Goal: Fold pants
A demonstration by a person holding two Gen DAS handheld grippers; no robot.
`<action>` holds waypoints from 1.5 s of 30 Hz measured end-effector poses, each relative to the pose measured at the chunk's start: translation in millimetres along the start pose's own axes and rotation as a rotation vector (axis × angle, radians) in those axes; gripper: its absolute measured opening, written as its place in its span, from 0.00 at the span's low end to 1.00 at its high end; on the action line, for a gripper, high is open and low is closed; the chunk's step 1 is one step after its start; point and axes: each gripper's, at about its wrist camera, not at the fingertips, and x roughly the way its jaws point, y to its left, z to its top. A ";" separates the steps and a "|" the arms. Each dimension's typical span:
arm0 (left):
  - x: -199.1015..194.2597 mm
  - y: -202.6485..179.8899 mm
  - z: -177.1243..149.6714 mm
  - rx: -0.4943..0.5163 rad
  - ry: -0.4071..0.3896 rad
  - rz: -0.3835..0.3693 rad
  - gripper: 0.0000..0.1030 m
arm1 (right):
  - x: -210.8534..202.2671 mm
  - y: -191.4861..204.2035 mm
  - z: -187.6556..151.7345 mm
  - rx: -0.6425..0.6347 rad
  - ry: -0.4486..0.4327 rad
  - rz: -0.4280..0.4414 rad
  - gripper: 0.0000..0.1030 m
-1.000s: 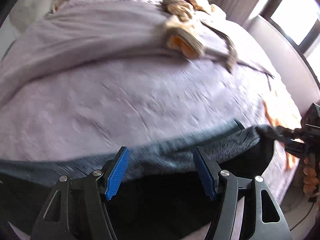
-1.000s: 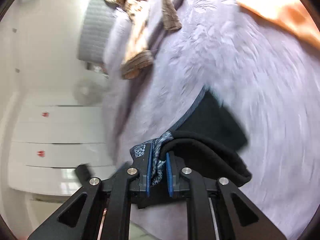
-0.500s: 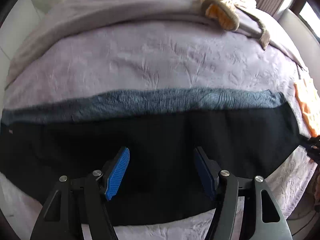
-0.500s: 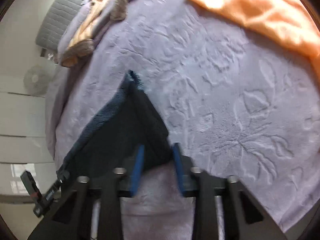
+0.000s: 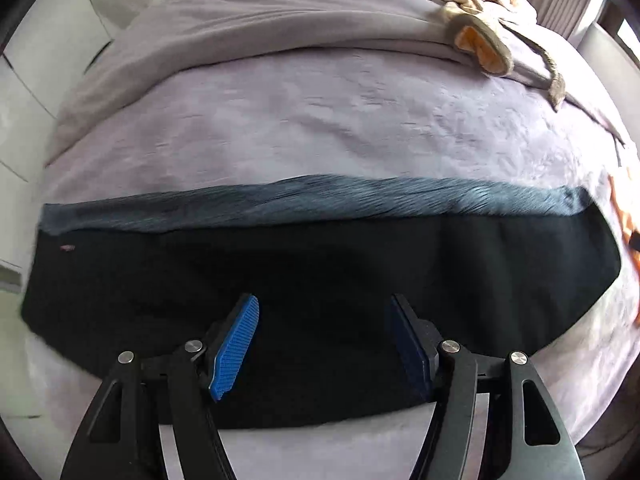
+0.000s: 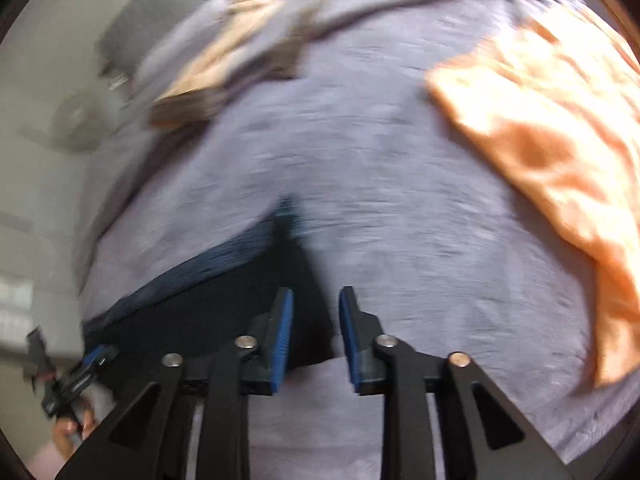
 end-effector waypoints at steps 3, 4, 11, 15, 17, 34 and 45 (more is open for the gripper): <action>-10.7 40.2 -9.3 -0.041 -0.003 0.023 0.66 | 14.1 66.7 6.5 -0.187 0.072 0.077 0.31; -12.8 55.5 -11.8 -0.059 -0.005 0.028 0.66 | 21.8 91.1 6.7 -0.244 0.096 0.106 0.31; -12.7 164.5 -22.1 -0.108 -0.051 0.096 0.66 | 105.4 283.0 -23.1 -0.597 0.294 0.250 0.40; 2.3 244.5 -27.4 -0.153 -0.074 0.136 0.66 | 149.4 382.6 -47.7 -0.702 0.365 0.321 0.40; 13.2 276.3 -31.5 -0.166 -0.077 0.154 0.66 | 176.2 434.7 -59.3 -0.740 0.389 0.355 0.40; 49.7 344.4 -73.5 -0.236 -0.150 0.034 0.70 | 389.6 720.3 -178.0 -1.111 0.629 0.303 0.07; 53.5 378.2 -66.9 -0.288 -0.124 0.109 0.77 | 396.3 757.8 -228.6 -1.260 0.565 0.220 0.05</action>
